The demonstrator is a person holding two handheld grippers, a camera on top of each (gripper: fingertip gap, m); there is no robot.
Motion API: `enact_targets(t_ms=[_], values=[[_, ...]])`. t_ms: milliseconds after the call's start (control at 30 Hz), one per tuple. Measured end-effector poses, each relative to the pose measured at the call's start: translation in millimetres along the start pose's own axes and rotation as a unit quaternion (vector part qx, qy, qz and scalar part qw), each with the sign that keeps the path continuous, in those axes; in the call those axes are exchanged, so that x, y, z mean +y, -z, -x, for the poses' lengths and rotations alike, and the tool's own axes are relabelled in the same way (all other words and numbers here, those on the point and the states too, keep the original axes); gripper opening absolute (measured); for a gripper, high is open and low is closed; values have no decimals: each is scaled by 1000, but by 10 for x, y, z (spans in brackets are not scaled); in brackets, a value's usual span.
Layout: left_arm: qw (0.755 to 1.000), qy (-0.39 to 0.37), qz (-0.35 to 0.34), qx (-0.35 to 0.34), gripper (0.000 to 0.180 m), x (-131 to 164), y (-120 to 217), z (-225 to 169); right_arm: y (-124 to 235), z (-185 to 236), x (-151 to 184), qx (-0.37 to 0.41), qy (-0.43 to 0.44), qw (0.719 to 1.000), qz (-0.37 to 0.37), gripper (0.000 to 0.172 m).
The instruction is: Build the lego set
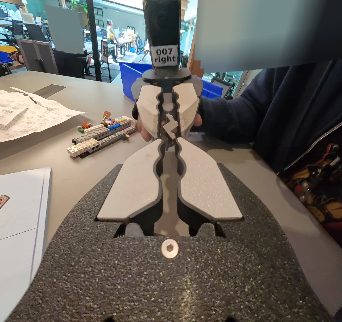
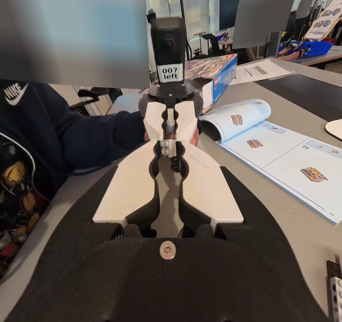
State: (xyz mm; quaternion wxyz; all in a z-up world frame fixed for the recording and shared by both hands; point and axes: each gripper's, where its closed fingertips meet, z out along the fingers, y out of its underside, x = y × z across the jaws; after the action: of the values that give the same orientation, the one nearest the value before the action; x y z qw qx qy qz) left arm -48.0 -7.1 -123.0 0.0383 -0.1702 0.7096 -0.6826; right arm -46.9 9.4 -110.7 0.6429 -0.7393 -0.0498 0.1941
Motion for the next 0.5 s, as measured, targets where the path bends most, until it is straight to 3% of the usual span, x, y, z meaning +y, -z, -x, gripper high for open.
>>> enact_targets(t_ms=[233,500], values=[[998,36,-47,-1,10,-119,-25,68,39,-69,-108,18,-13,999,-42,18],[998,17,-61,0,8,-170,-48,42,52,-20,-154,4,-10,999,-53,19]])
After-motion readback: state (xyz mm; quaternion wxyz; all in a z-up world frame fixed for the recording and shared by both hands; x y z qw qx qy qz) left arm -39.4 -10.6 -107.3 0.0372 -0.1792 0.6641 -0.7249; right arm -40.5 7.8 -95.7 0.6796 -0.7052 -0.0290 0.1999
